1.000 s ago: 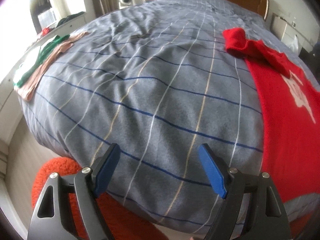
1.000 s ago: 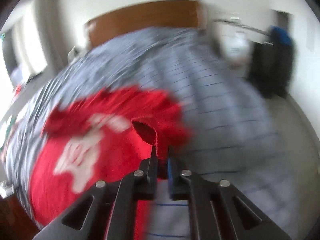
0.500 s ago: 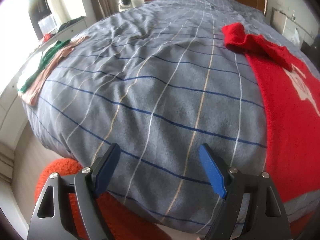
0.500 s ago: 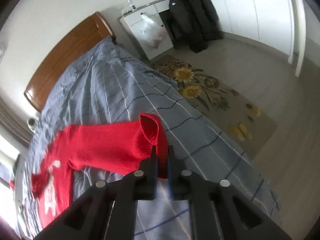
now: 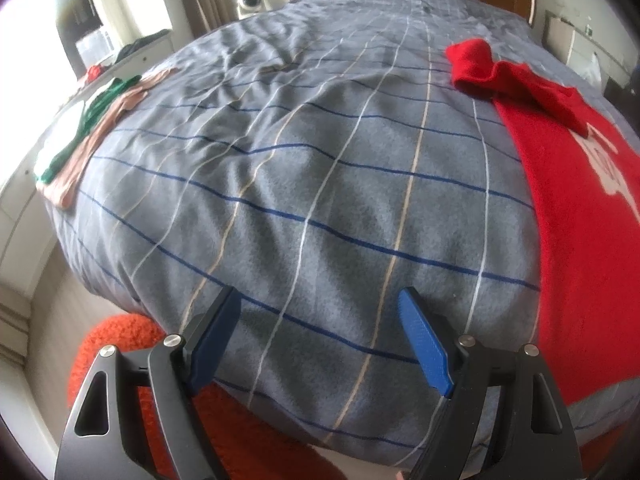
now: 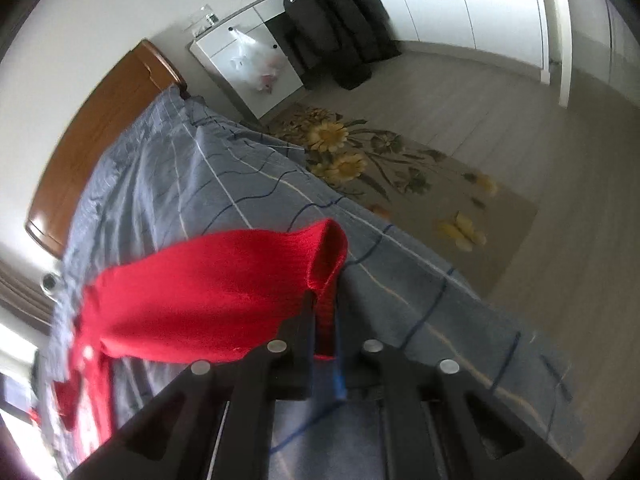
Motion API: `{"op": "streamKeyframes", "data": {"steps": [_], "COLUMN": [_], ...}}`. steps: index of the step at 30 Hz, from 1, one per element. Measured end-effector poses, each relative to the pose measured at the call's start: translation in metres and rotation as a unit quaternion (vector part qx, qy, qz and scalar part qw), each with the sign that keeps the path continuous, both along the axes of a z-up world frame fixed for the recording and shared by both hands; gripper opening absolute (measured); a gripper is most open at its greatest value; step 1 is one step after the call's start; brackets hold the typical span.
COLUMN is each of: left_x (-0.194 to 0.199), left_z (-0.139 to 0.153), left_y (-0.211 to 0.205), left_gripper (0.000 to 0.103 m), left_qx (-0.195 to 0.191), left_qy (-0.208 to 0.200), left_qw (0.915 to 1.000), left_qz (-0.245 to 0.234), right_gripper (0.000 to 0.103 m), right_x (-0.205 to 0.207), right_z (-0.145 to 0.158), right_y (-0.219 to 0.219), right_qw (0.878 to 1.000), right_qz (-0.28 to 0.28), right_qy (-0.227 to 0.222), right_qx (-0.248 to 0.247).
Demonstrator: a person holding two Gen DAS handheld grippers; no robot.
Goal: Fold small clothes
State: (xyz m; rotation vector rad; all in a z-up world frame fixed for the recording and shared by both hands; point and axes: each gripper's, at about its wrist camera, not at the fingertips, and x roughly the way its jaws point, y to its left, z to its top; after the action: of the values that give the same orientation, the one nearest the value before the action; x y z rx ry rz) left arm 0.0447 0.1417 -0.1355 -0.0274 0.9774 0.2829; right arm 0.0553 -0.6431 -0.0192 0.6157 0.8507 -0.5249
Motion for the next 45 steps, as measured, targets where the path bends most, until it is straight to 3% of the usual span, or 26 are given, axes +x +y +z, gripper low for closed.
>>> {"op": "streamKeyframes", "data": {"steps": [5, 8, 11, 13, 15, 16, 18, 22, 26, 30, 32, 36, 40, 45], "left_x": [0.000, 0.003, 0.005, 0.004, 0.001, 0.000, -0.004, -0.002, 0.000, -0.002, -0.002, 0.000, 0.002, 0.003], "left_z": [-0.001, -0.003, -0.004, -0.004, -0.004, -0.003, -0.002, -0.004, -0.004, -0.004, -0.005, -0.009, -0.011, -0.017], "left_y": [-0.001, -0.007, -0.013, -0.016, -0.017, -0.017, -0.015, -0.012, -0.022, -0.032, -0.036, -0.037, -0.030, -0.028], "left_gripper": [0.083, 0.083, 0.084, 0.085, 0.086, 0.087, 0.088, 0.089, 0.089, 0.094, 0.097, 0.100, 0.102, 0.103], "left_qx": [0.005, 0.013, 0.023, 0.033, 0.040, 0.041, 0.041, 0.043, 0.052, 0.064, 0.074, 0.076, 0.056, 0.040], "left_qy": [-0.001, 0.003, 0.003, 0.002, 0.000, 0.000, -0.002, 0.002, -0.004, -0.011, -0.011, 0.001, 0.010, 0.021], "left_qw": [1.0000, 0.9999, 0.9996, 0.9993, 0.9989, 0.9989, 0.9989, 0.9989, 0.9983, 0.9968, 0.9955, 0.9951, 0.9970, 0.9979], "left_qz": [-0.003, -0.008, -0.015, -0.019, -0.024, -0.025, -0.024, -0.018, -0.025, -0.047, -0.058, -0.063, -0.053, -0.045], "right_gripper": [0.019, 0.019, 0.019, 0.023, 0.035, 0.035, 0.035, 0.036, 0.038, 0.059, 0.062, 0.064, 0.066, 0.070], "right_x": [-0.008, -0.012, -0.004, 0.006, 0.012, 0.012, 0.005, -0.018, -0.039, -0.061, -0.072, -0.084, -0.082, -0.085], "right_z": [0.014, 0.042, 0.053, 0.046, 0.028, 0.014, -0.001, 0.011, 0.026, 0.033, 0.032, 0.021, 0.026, 0.025], "right_y": [-0.009, 0.000, 0.016, 0.026, 0.031, 0.030, 0.026, 0.044, 0.071, 0.105, 0.124, 0.146, 0.157, 0.158], "right_qw": [1.000, 0.999, 0.996, 0.995, 0.995, 0.996, 0.998, 0.995, 0.990, 0.982, 0.977, 0.978, 0.971, 0.971], "right_qz": [-0.017, 0.010, 0.059, 0.089, 0.095, 0.085, 0.063, 0.036, 0.071, 0.099, 0.102, 0.087, 0.093, 0.095], "right_qy": [0.016, -0.020, -0.051, -0.051, -0.028, -0.011, -0.018, -0.034, -0.049, -0.062, -0.069, -0.086, -0.090, -0.087], "right_qx": [-0.016, -0.048, -0.038, -0.021, -0.015, -0.012, -0.011, -0.082, -0.108, -0.146, -0.173, -0.172, -0.202, -0.203]}}
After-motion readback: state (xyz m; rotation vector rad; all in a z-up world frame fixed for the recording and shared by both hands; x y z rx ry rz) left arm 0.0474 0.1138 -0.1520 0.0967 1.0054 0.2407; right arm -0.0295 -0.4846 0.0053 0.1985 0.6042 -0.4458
